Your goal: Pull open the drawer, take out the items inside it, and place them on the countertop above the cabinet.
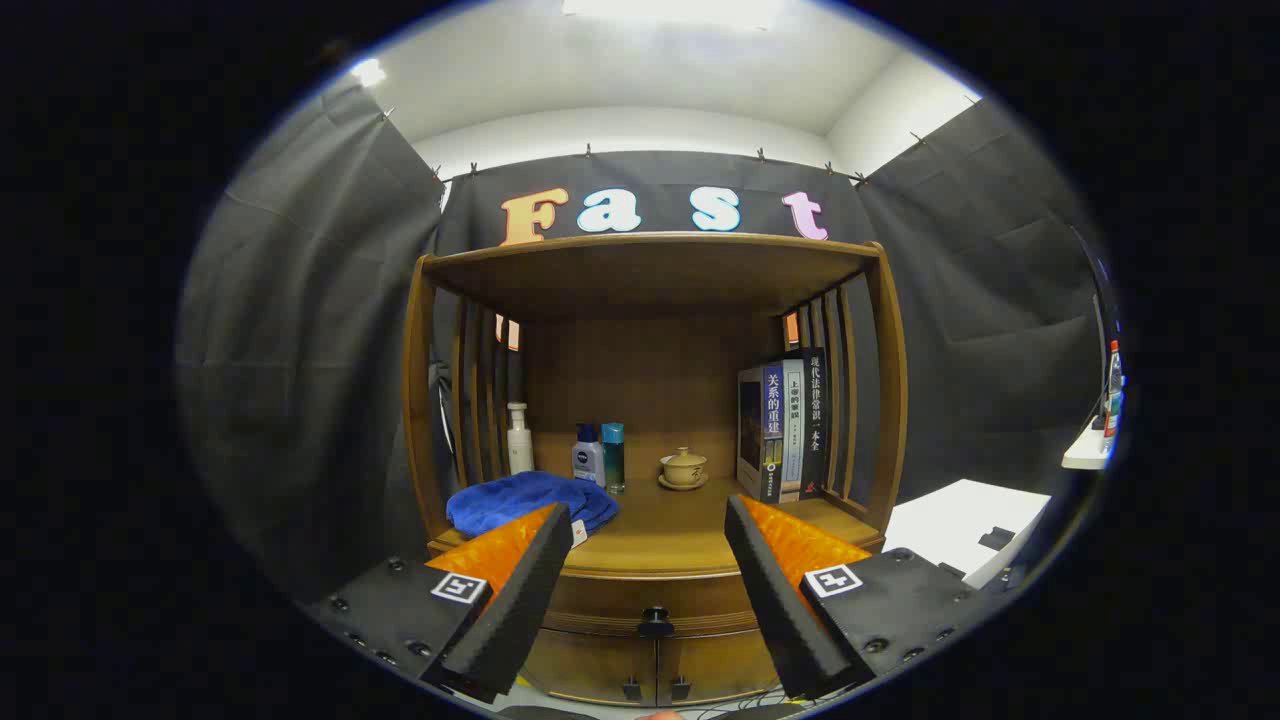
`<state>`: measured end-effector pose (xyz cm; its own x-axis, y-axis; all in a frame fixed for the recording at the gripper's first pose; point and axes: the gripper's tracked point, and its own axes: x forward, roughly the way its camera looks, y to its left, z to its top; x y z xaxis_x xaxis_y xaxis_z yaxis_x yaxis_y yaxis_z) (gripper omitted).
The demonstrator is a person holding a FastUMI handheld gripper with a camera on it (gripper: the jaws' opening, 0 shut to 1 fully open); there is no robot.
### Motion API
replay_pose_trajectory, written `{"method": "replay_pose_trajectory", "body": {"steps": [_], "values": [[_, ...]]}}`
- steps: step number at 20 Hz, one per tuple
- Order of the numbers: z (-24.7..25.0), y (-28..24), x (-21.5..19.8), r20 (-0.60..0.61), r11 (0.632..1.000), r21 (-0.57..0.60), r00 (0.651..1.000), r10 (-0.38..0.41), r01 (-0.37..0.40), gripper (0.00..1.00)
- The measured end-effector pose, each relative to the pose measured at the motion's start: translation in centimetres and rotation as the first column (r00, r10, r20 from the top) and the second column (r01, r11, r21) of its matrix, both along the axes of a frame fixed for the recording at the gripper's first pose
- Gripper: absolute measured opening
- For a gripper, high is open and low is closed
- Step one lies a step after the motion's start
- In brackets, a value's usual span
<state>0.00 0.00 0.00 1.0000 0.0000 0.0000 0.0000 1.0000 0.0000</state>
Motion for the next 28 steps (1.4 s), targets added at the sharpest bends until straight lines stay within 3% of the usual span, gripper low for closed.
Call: {"method": "replay_pose_trajectory", "body": {"steps": [28], "values": [[-0.39,0.36,0.63,0.009,1.0,0.001,1.0,0.012,-0.012,0.99]]}}
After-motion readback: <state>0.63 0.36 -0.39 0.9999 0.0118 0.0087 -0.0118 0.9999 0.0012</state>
